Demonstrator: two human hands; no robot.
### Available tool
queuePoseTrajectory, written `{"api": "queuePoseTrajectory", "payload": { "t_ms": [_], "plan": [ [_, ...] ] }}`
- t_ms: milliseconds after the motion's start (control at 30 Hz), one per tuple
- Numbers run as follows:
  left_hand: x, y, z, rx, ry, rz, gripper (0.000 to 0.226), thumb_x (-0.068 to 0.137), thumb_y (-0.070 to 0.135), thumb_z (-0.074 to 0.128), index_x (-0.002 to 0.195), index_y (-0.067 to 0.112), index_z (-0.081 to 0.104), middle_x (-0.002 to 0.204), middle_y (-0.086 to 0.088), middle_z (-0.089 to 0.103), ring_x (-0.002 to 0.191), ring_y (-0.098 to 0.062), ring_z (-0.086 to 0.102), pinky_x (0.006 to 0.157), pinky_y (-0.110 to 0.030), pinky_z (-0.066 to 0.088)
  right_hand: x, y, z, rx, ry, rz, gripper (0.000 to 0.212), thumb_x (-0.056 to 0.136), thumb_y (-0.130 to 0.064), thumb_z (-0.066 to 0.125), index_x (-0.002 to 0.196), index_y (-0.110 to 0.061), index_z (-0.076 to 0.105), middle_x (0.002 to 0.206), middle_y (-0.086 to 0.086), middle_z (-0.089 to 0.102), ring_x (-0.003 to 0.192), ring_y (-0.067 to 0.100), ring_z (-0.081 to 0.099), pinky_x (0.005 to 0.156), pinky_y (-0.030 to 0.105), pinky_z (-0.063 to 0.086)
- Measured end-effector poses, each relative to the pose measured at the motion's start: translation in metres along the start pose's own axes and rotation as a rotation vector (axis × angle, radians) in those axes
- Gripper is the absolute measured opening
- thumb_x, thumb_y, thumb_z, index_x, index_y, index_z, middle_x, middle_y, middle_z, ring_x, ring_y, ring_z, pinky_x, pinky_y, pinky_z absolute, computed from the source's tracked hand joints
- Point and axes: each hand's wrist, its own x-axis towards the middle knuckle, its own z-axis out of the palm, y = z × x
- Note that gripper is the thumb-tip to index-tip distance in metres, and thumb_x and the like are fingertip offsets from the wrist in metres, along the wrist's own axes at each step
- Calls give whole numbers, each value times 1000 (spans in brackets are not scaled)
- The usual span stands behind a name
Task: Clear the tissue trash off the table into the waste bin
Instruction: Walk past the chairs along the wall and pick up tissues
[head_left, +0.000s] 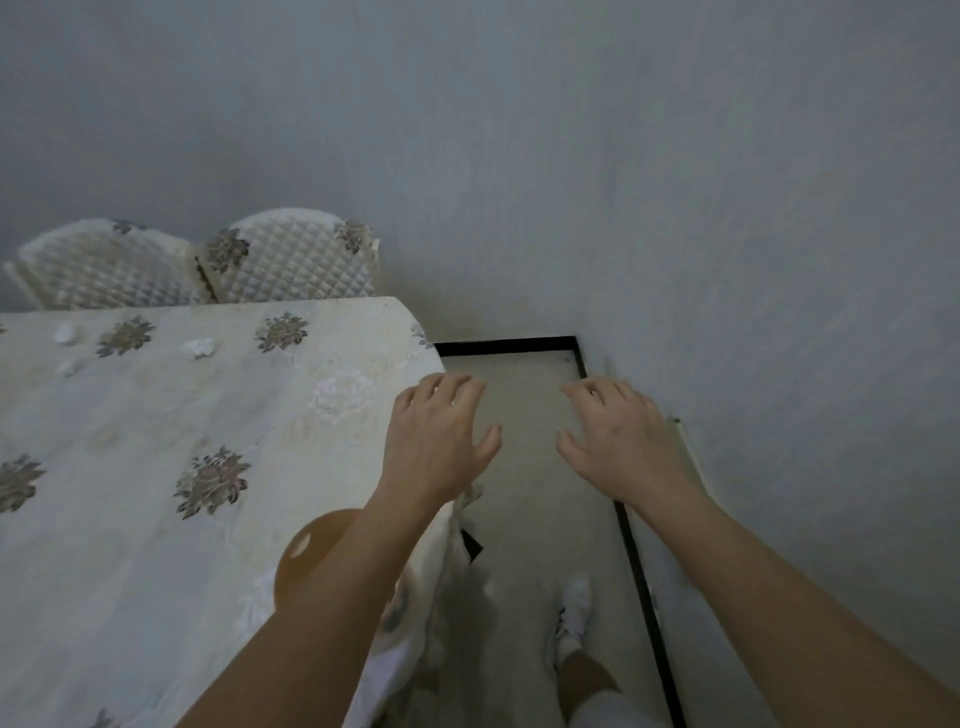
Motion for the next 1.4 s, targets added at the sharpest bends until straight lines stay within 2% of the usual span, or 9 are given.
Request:
{"api": "queuePoseTrajectory", "payload": {
  "t_ms": [233,333,433,600,967,1167,1300,1400],
  "plan": [
    [103,9,50,50,15,0,55,86,54,51,128,21,59,132,1,61,121,-22,55,98,-42,44,91,61,26,40,-18,-1,54,79,-43,50,123,-13,62,119,8,63,110,29,57,89,43,48],
    [150,11,69,76,16,-11,56,87,55,51,130,20,58,132,0,61,121,-22,54,99,-42,44,139,87,35,57,-6,-23,54,76,-43,48,117,-12,63,112,10,65,104,31,59,84,43,50],
    [209,16,85,88,24,-52,56,87,55,49,131,21,57,130,1,61,118,-22,55,97,-41,45,197,118,42,73,-19,-78,56,77,-43,47,121,-12,63,113,9,65,104,30,59,85,43,50],
    [271,17,100,102,31,-135,54,87,54,50,129,21,58,129,1,61,117,-22,55,95,-40,46,273,151,48,75,-28,-152,52,75,-38,57,120,-13,65,107,8,66,99,30,61,83,42,50],
    [349,-23,127,128,33,-245,52,87,53,50,126,21,60,128,1,62,116,-21,55,94,-40,47,379,155,80,127,-13,-297,45,73,-33,70,113,-15,66,105,6,67,95,28,62,78,37,51],
    [418,-69,152,122,73,-283,51,86,54,48,122,20,62,126,1,63,115,-22,56,91,-41,49,468,149,106,139,-36,-349,46,79,-39,55,117,-15,64,113,6,65,104,28,59,85,42,51],
    [473,-120,170,139,108,-311,51,85,52,53,122,18,62,124,-1,64,113,-24,58,91,-42,49,545,137,129,129,-61,-369,48,80,-41,55,120,-15,63,118,7,63,110,29,57,90,42,48],
    [516,-160,178,106,92,-368,54,86,54,48,124,19,61,126,-2,64,114,-25,57,92,-43,49,607,124,141,114,-87,-406,51,81,-39,59,126,-15,61,122,8,62,113,29,57,93,44,47]
  ]
}}
